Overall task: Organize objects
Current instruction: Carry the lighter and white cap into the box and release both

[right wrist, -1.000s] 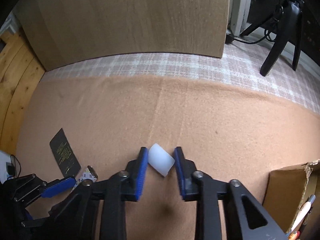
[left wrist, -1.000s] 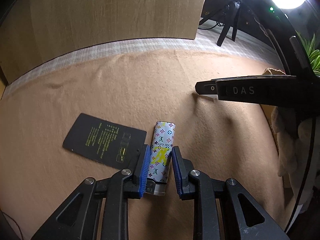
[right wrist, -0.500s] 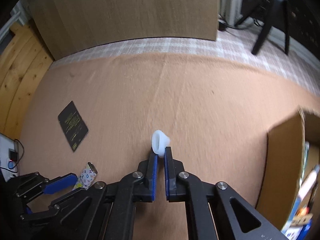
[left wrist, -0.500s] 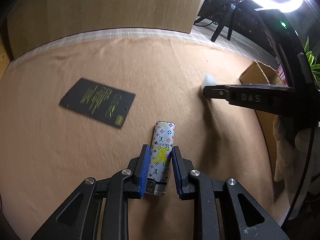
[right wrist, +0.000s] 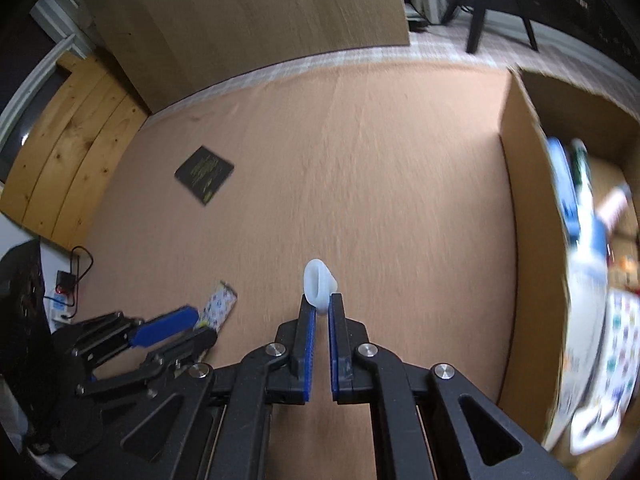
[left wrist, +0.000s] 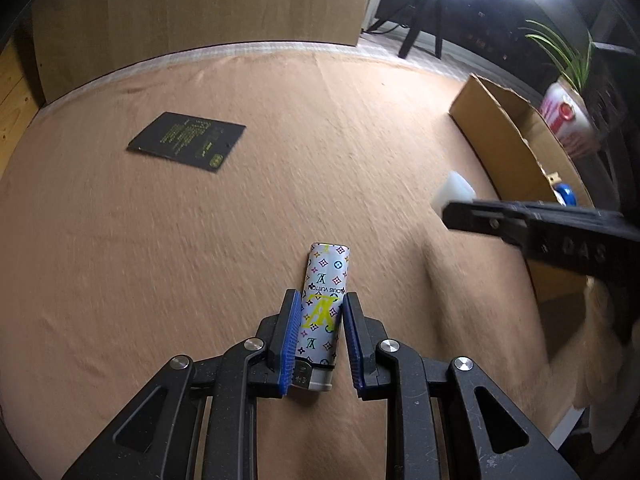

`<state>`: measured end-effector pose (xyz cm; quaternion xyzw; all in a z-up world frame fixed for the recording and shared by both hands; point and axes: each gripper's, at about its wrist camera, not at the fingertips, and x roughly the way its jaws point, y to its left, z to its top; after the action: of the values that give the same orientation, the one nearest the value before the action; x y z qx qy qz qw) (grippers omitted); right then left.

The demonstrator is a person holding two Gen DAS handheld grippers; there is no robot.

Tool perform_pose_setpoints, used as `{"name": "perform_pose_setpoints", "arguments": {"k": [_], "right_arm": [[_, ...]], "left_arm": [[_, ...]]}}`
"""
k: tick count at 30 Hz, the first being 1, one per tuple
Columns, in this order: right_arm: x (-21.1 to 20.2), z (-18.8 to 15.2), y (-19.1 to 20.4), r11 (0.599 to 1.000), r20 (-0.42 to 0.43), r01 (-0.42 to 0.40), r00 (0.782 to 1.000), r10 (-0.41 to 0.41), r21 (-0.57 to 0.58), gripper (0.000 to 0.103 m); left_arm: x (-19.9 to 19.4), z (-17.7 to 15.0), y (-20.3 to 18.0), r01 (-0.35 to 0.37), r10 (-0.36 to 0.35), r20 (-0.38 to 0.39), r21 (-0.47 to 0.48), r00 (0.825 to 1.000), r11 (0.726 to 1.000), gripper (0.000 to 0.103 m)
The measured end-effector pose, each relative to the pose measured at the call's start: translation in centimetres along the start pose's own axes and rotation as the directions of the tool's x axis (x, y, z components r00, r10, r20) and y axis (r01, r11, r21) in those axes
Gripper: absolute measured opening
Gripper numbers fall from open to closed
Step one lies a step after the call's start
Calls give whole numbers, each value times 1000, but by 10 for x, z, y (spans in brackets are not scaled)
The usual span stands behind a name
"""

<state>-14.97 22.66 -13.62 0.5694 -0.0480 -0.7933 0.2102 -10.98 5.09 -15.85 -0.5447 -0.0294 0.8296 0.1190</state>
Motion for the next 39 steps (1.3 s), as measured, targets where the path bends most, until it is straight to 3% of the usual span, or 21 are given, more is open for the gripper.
{"name": "perform_pose_setpoints", "arguments": {"k": [11,15,19,20,22,23,24,25,29,33,35,39], "right_arm": [[-30,-41,-13,999,32,3,999,-5,53,6],[-40,-49,-18,997,48,-6,999,2,77,6],[-45,-56,-23,996,49,2,999,-6,86,6],[-45,-57,-23,996,48,1,999,-5,87,6],[-46,-59,-23,996,48,3,999,-8,88,6],[-47,-59,-23,996,47,3,999,-7,87,6],[-47,-60,-23,996,46,2,999,-6,86,6],[-47,-60,-22,997,45,2,999,-6,83,6],[-46,-62,-21,997,44,0,999,-4,82,6],[-48,-65,-21,997,47,-1,999,-3,79,6],[-50,-66,-22,997,51,1,999,-5,78,6],[-59,-68,-23,997,68,1,998,-6,77,6]], "left_arm": [[-8,-21,-17,10,-10,-11,15,1000,1000,23],[-11,-22,-21,10,-10,-4,26,1000,1000,9],[-12,-25,-22,7,-6,-6,28,1000,1000,9],[-13,-24,-20,-6,6,0,12,1000,1000,12],[-15,-23,-14,-17,17,10,-2,1000,1000,26],[-15,-22,-12,-15,15,6,-2,1000,1000,44],[-13,-22,-10,-11,10,-6,-1,1000,1000,55],[-12,-20,-10,-7,7,-10,3,1000,1000,55],[-5,-21,-14,7,-6,-30,33,1000,999,55],[3,-23,-23,-20,22,-37,71,999,997,31],[3,-23,-25,-12,16,-42,77,999,997,25],[3,-24,-26,-2,5,-46,67,999,998,25]]}}
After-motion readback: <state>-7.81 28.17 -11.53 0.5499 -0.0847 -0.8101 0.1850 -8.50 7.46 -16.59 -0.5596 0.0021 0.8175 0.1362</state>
